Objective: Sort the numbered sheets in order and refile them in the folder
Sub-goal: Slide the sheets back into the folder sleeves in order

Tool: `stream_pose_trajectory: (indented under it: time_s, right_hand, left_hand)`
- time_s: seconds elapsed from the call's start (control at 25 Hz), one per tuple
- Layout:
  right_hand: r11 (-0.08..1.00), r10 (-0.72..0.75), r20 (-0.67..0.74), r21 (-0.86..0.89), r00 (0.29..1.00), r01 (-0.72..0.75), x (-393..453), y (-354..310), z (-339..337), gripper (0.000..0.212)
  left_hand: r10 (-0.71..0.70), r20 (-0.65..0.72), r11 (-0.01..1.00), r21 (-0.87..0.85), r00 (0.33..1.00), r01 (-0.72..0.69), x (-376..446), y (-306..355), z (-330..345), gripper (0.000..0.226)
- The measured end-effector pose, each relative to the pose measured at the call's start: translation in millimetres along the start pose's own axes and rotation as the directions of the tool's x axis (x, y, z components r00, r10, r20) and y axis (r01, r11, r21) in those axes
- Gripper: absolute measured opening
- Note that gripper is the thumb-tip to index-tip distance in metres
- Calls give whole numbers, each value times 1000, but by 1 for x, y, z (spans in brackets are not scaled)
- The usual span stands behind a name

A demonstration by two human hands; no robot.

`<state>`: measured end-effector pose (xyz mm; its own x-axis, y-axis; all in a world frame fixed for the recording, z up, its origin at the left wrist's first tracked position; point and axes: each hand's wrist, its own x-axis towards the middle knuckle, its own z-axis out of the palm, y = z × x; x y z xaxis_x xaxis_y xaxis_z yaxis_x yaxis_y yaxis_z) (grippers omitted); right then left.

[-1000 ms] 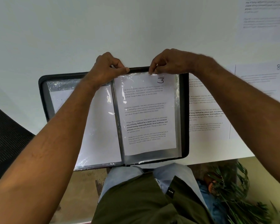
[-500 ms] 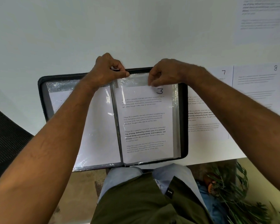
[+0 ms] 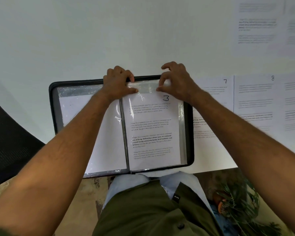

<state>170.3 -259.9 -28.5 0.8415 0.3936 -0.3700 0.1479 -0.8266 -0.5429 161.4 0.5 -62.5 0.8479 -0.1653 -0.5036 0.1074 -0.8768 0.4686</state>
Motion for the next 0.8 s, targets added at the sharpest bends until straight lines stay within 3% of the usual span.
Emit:
stream_pose_trajectory:
  time_s: [0.08,0.16,0.24,0.32,0.52,0.64,0.8]
  right_hand:
    - [971,71,-170,237,983,-29,-15,-2,5,41]
    - [899,221,-249,428,943,-97,-32,-6,10,69]
    - [815,336,-248,560,909,-148,-55,-9,19,87]
    - [751,415,-187,624,890,-218,-78,-7,30,93]
    - [628,531,78,631,844,-455,-138,-17,59,75]
    - [569,544,168,646,822,-509,-162,-23,74,42]
    - [429,537,249,742,806,-515,-175,-61,60,23]
  left_hand:
    - [5,-35,994,110,999,-1,-11,6,8,57]
    - [23,-116,985,174,993,-3,-28,8,26,81]
    - [40,-209,987,160,977,-6,-55,8,46,99]
    - [26,-245,994,108,969,0,-87,8,64,102]
    - [-6,-90,1000,-11,996,5,-155,8,104,90]
    - [-6,-57,988,-154,998,-3,-176,6,110,70]
    - [-137,30,892,-432,990,136,-194,13,84,56]
